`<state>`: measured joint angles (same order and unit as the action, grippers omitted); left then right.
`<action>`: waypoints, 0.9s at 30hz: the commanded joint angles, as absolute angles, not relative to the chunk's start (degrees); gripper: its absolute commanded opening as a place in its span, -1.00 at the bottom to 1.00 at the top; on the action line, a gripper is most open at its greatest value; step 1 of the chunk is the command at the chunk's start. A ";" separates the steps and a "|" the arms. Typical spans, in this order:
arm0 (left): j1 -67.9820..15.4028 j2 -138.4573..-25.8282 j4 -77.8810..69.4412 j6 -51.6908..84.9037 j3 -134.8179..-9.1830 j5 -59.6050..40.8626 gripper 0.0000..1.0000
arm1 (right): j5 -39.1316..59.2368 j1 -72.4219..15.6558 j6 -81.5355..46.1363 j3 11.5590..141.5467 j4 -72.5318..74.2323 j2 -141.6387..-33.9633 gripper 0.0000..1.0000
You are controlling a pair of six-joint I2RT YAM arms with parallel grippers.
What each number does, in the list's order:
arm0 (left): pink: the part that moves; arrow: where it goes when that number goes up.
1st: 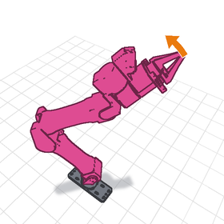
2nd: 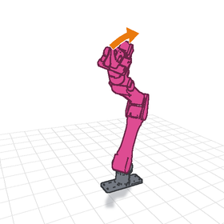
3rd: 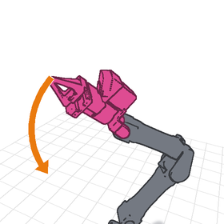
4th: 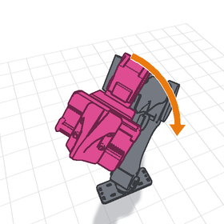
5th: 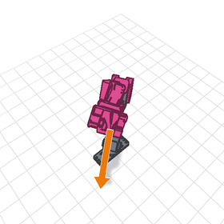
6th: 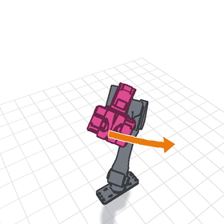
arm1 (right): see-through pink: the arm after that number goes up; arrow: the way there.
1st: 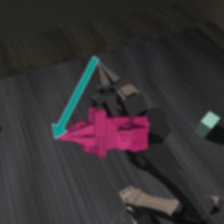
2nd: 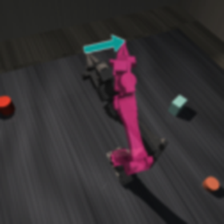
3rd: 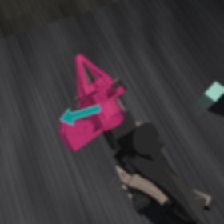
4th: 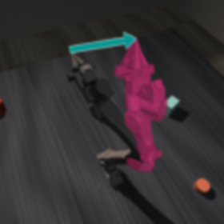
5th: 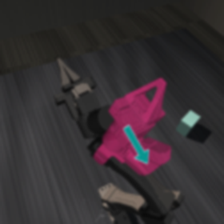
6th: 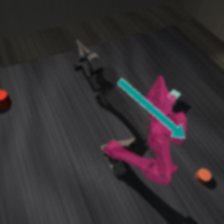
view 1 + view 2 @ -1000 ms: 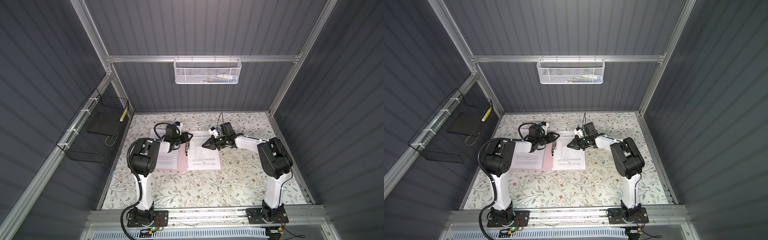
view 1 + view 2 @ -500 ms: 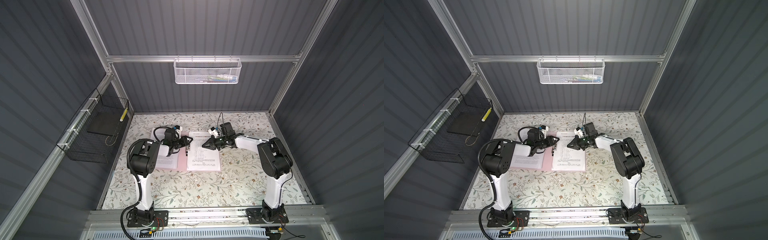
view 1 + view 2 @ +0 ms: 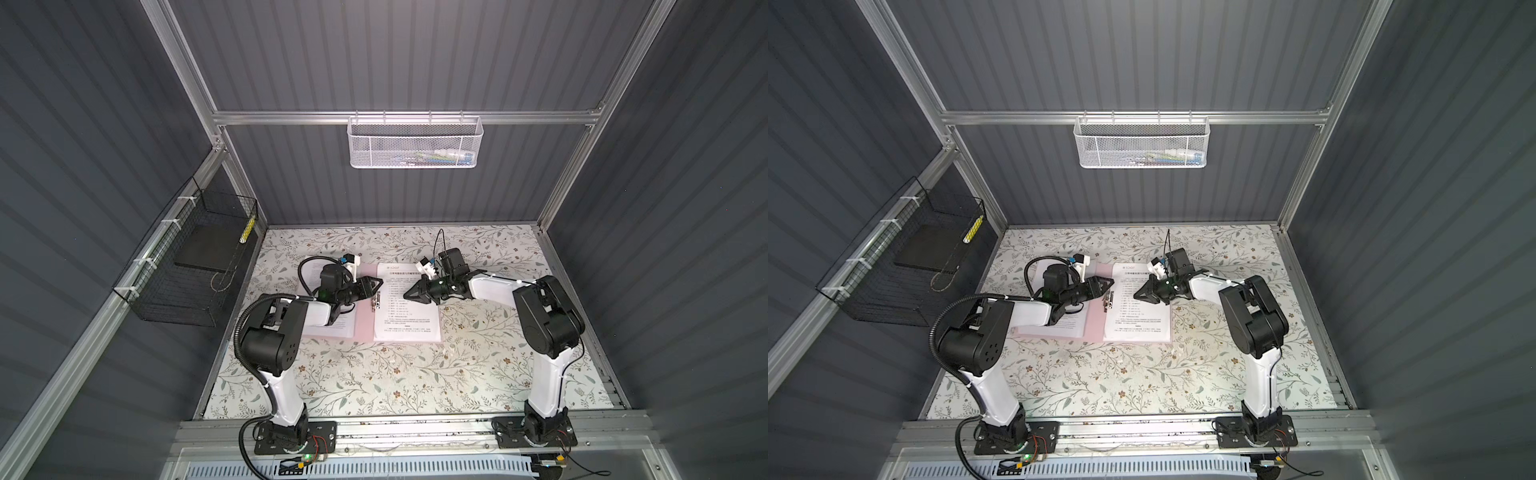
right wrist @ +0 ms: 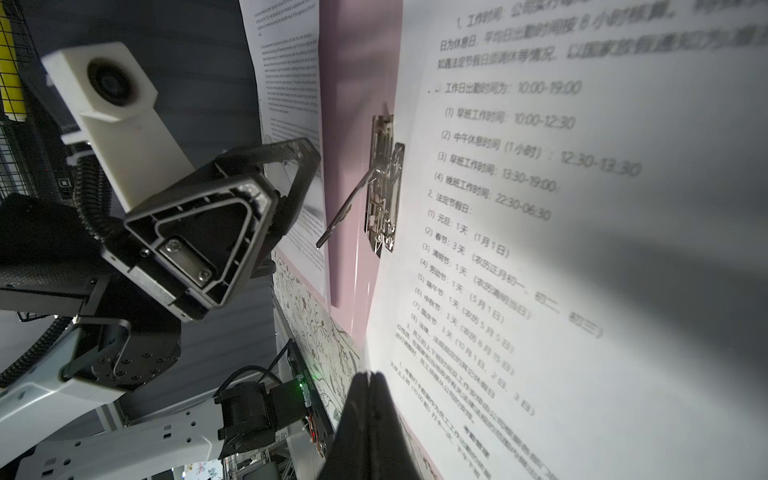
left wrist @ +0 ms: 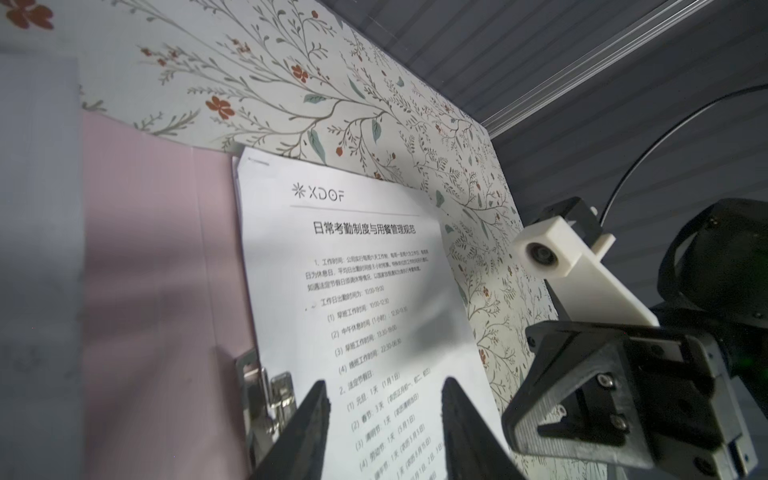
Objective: Put the files into the folder
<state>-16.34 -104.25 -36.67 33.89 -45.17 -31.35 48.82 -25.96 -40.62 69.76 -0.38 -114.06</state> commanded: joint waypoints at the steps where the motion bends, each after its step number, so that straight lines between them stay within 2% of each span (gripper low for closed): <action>1: -16.17 -100.32 -34.54 32.02 -42.36 -29.43 -0.09 | 47.92 -26.43 -42.15 68.56 0.75 -113.68 -1.00; 4: -16.17 -97.18 -32.48 32.25 -40.79 -28.00 -0.09 | 47.64 -27.34 -44.48 68.91 1.77 -113.09 -1.00; 5: -16.17 -96.26 -30.99 32.47 -40.70 -27.51 -0.09 | 47.51 -27.70 -44.94 69.15 1.83 -112.70 -0.95; 8: -16.13 -92.59 -27.53 32.43 -39.76 -26.08 -0.10 | 46.41 -28.62 -46.82 69.50 2.42 -111.89 -0.55; 9: -16.17 -91.05 -25.53 32.17 -39.52 -24.59 -0.10 | 45.91 -28.97 -47.45 69.71 2.50 -111.75 -0.50; 15: -16.17 -80.62 -12.41 27.89 -37.35 -15.77 -0.11 | 46.90 -31.94 -49.90 72.61 3.89 -113.78 -0.51; 22: -16.17 -68.78 -4.85 29.28 -30.04 -7.25 -0.11 | 47.81 -33.13 -50.20 75.15 3.43 -114.09 -0.50; 27: -16.17 -62.71 -4.57 32.58 -23.82 -3.73 -0.11 | 47.83 -33.18 -49.89 76.53 2.63 -113.64 -0.50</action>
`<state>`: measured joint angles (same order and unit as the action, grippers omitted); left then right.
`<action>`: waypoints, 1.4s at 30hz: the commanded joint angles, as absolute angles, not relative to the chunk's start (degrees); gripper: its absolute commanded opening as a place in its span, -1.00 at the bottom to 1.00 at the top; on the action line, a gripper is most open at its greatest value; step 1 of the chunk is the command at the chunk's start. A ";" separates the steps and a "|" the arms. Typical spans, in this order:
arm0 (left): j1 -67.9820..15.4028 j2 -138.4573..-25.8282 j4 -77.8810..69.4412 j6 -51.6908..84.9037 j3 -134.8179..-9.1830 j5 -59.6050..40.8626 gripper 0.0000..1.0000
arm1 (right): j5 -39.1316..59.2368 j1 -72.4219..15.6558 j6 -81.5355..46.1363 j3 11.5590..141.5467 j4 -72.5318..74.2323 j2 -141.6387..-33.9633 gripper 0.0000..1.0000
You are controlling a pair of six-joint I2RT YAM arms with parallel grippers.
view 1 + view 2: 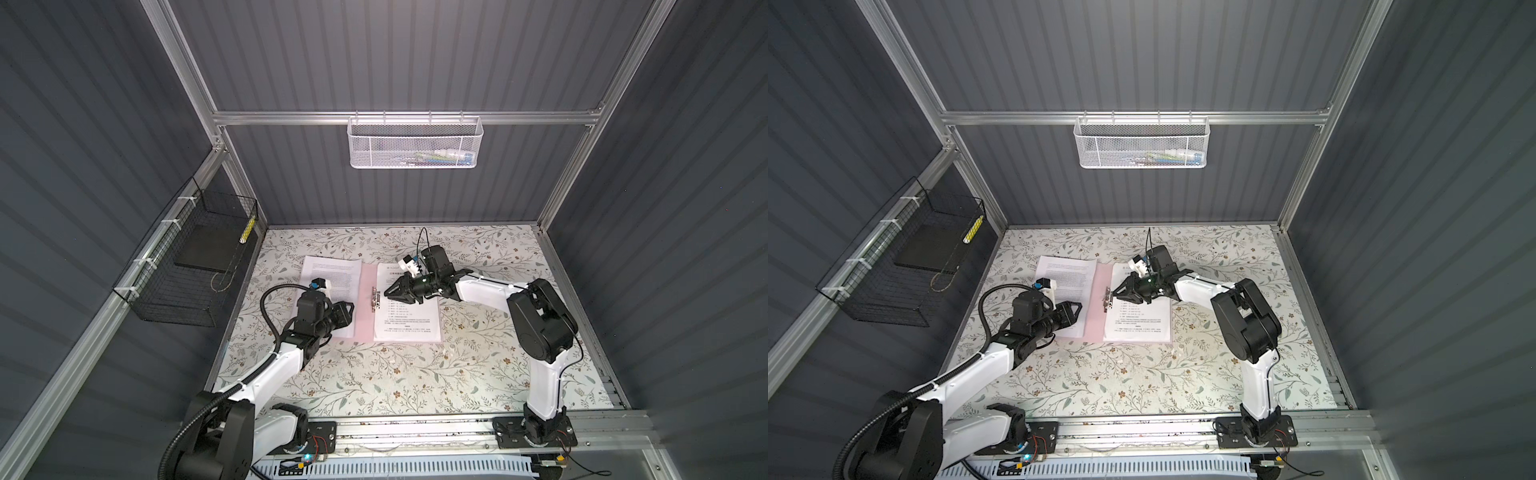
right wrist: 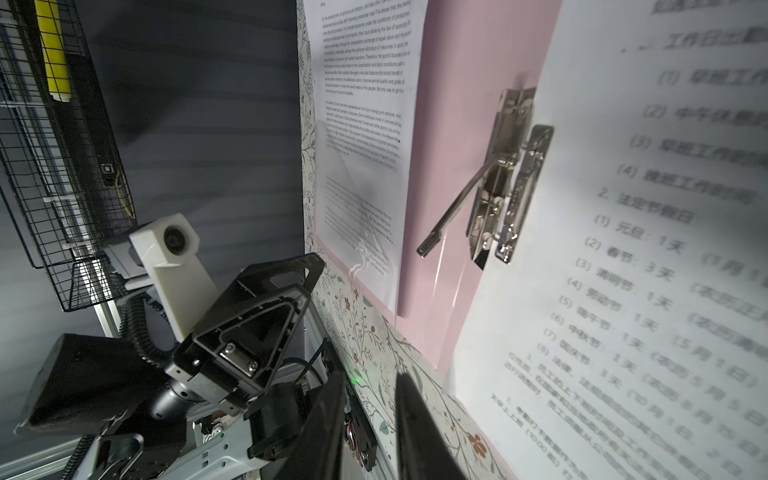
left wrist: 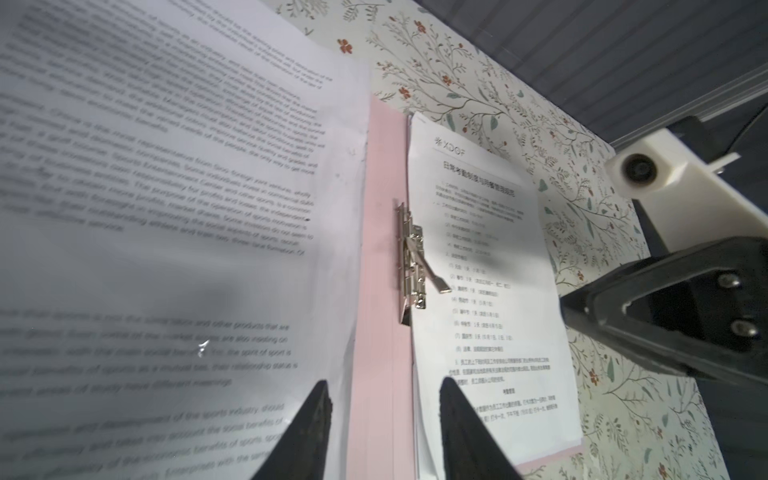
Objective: Put the files into the folder
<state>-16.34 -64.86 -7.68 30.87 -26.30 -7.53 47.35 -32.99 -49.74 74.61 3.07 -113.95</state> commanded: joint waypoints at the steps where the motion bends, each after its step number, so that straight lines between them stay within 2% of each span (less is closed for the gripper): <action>1: -16.17 -61.73 -4.57 32.91 -22.88 -3.19 -0.11 | 47.44 -33.29 -49.61 76.88 2.01 -113.69 -0.49; 13: -16.13 -53.27 -1.33 35.70 -16.88 -1.29 -0.11 | 42.79 -33.36 -54.19 79.82 2.33 -117.87 -0.52; 26: -16.17 -62.33 -8.37 38.67 -16.18 0.76 -0.11 | 42.48 -33.90 -56.37 84.06 1.99 -123.43 -0.52; 32: -16.17 -63.51 -11.80 38.85 -15.07 0.33 -0.11 | 43.85 -35.02 -58.86 86.15 2.93 -125.93 -0.34; 42: -16.17 -64.45 -13.61 39.02 -13.96 -0.66 -0.12 | 44.75 -36.17 -61.63 87.32 4.09 -127.96 -0.47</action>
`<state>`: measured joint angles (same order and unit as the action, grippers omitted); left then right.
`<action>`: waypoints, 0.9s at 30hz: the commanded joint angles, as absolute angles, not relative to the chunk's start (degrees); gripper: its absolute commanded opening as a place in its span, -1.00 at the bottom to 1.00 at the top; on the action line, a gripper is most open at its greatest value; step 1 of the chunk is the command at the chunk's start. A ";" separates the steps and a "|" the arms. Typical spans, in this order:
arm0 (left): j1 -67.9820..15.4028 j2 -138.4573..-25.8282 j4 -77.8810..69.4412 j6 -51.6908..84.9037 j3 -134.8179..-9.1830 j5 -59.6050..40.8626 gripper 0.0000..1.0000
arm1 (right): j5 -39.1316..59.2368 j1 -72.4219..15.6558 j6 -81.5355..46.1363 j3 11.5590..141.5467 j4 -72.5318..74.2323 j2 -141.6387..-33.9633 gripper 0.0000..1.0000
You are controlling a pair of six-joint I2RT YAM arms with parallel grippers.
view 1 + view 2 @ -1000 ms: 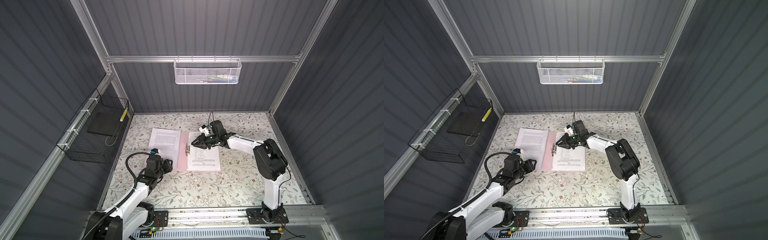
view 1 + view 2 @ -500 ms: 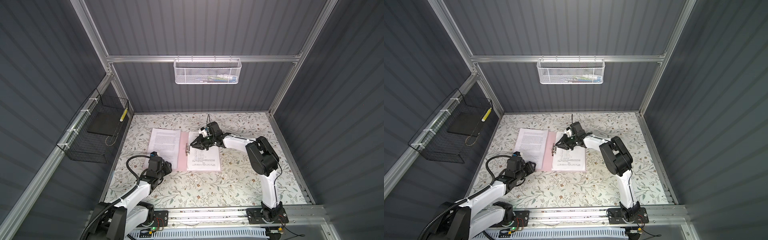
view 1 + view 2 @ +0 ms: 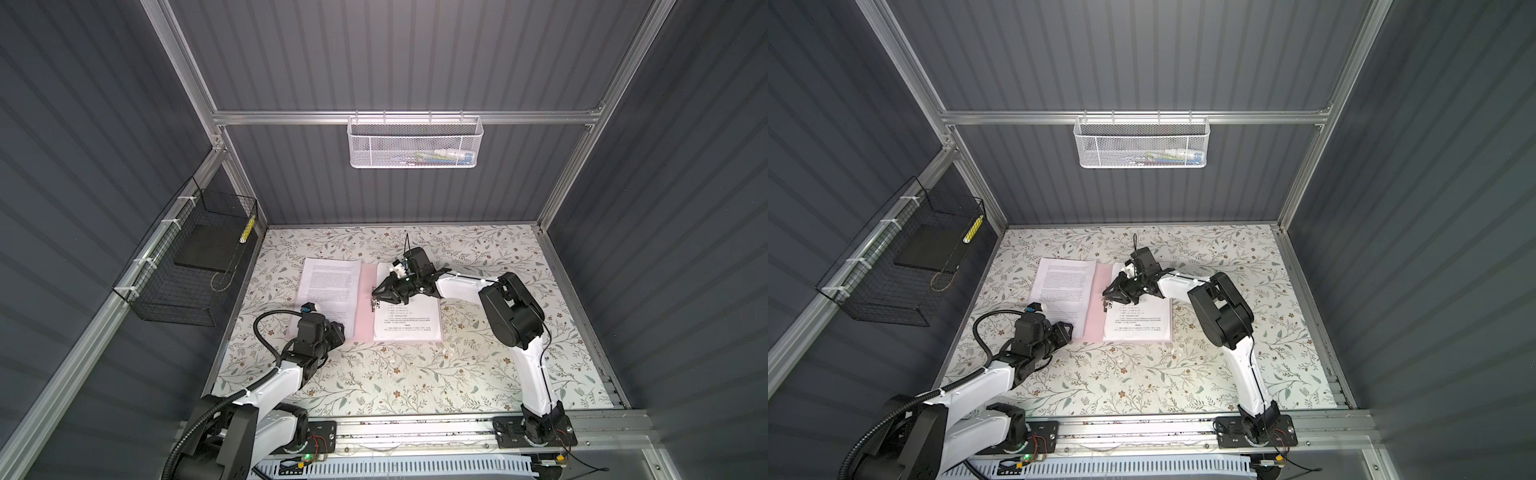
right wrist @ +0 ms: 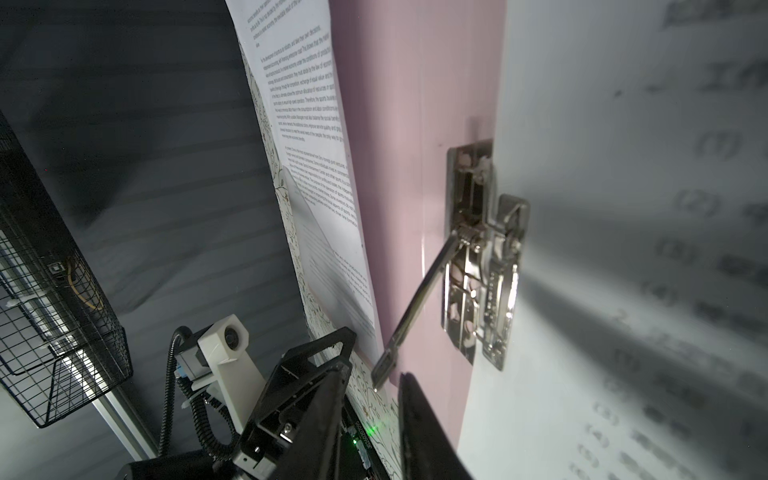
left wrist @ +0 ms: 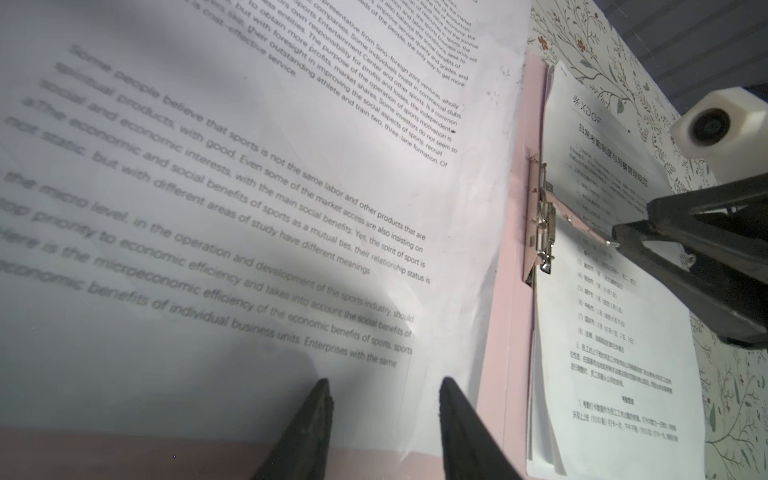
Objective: Put the files into the folder
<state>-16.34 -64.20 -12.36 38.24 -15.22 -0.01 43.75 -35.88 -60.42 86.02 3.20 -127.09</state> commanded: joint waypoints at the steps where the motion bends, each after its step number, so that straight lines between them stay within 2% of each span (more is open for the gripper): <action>1: -16.13 -64.47 -13.79 39.11 -13.82 -0.75 -0.12 | 44.74 -36.21 -61.63 87.44 4.09 -127.97 -0.47; 7: -16.17 -64.84 -15.91 40.19 -12.55 -1.03 -0.12 | 44.89 -36.65 -61.16 87.06 3.67 -128.10 -0.54; 27: -16.17 -66.72 -18.68 40.61 -11.46 -2.16 -0.11 | 45.26 -37.88 -61.88 87.36 3.91 -129.79 -0.55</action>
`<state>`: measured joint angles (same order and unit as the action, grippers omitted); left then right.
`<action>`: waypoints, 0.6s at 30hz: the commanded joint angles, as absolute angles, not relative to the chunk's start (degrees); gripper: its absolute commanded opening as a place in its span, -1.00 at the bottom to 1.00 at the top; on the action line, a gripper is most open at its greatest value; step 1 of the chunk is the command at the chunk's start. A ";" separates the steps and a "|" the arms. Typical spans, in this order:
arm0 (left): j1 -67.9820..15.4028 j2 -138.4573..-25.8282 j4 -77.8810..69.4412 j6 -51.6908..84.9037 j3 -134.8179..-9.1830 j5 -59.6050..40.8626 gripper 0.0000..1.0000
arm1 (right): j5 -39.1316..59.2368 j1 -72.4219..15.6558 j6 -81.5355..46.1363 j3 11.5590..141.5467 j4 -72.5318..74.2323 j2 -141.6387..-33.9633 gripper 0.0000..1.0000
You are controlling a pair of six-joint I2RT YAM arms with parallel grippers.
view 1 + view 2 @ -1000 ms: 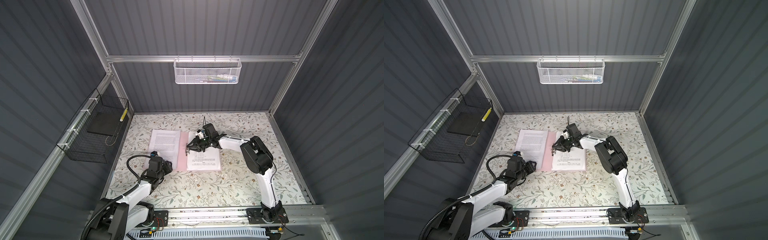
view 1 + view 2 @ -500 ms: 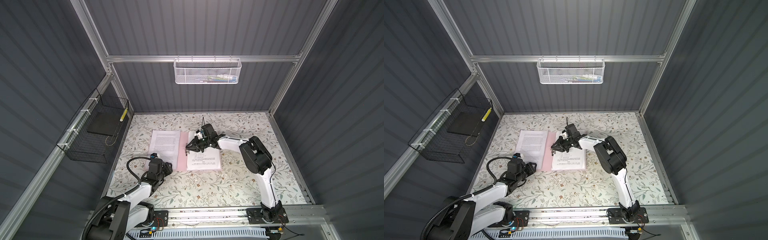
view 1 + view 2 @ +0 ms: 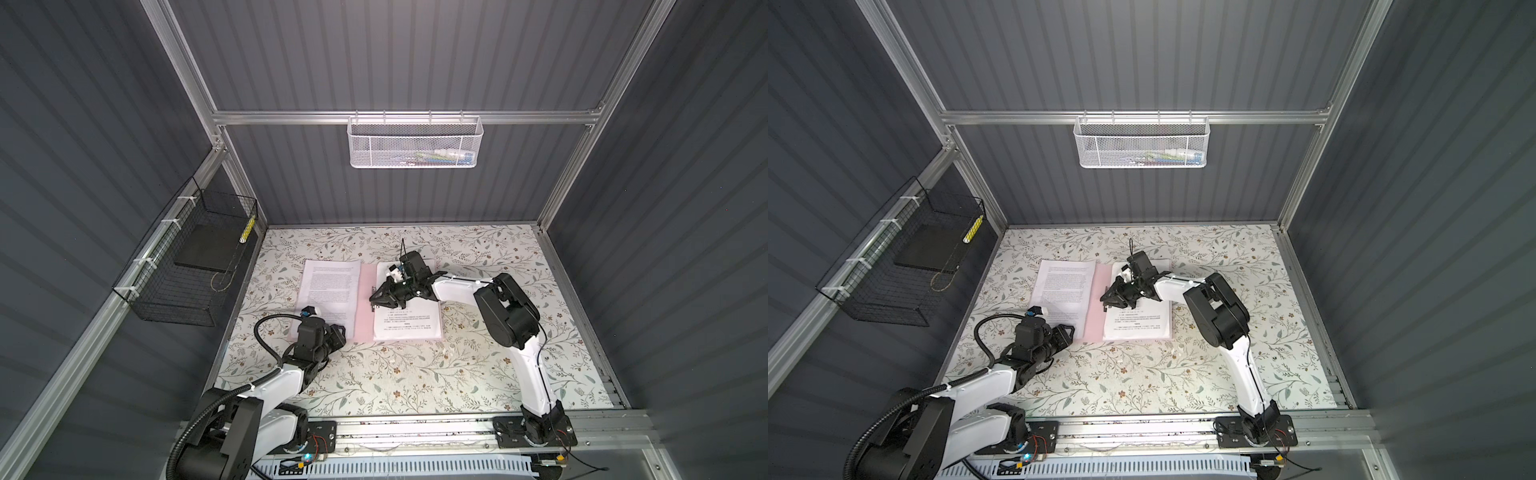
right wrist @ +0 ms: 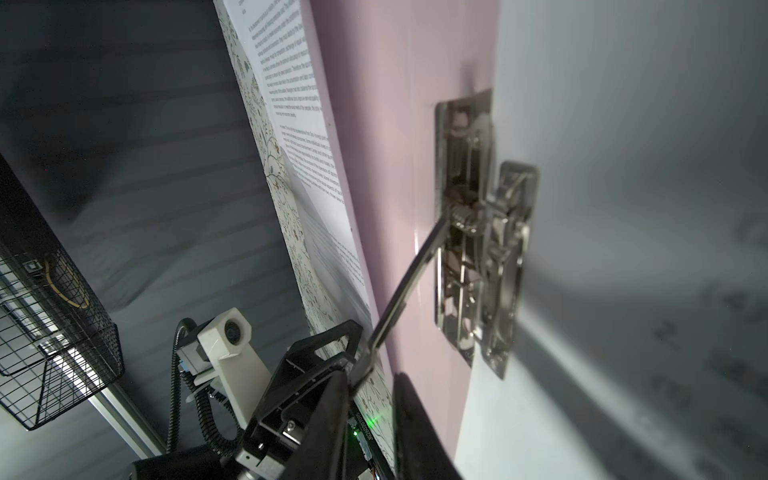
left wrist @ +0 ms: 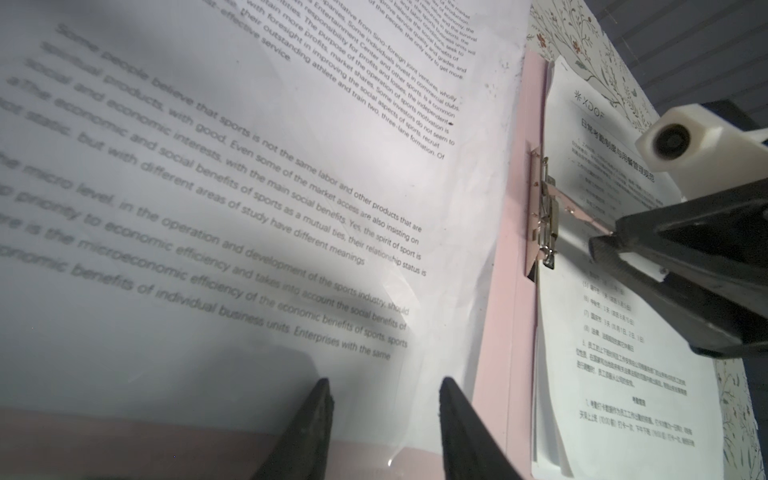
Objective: Put the files into the folder
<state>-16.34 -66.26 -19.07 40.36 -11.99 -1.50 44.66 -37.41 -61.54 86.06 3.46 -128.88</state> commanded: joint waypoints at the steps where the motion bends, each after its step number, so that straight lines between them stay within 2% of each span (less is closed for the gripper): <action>1: -16.17 -66.65 -18.68 40.63 -11.43 -2.20 -0.11 | 45.27 -37.98 -61.96 87.36 3.87 -129.89 -0.56; 3: -16.17 -66.59 -18.70 40.69 -11.47 -2.24 -0.11 | 45.28 -37.97 -62.04 87.36 3.91 -129.92 -0.64; 18: -16.17 -67.25 -18.66 40.58 -11.78 -2.33 -0.11 | 45.55 -37.88 -61.34 86.51 3.74 -129.97 -0.88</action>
<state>-16.34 -66.50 -19.31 40.36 -11.99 -1.54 45.28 -37.74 -61.95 86.28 3.79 -129.38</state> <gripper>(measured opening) 0.443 0.070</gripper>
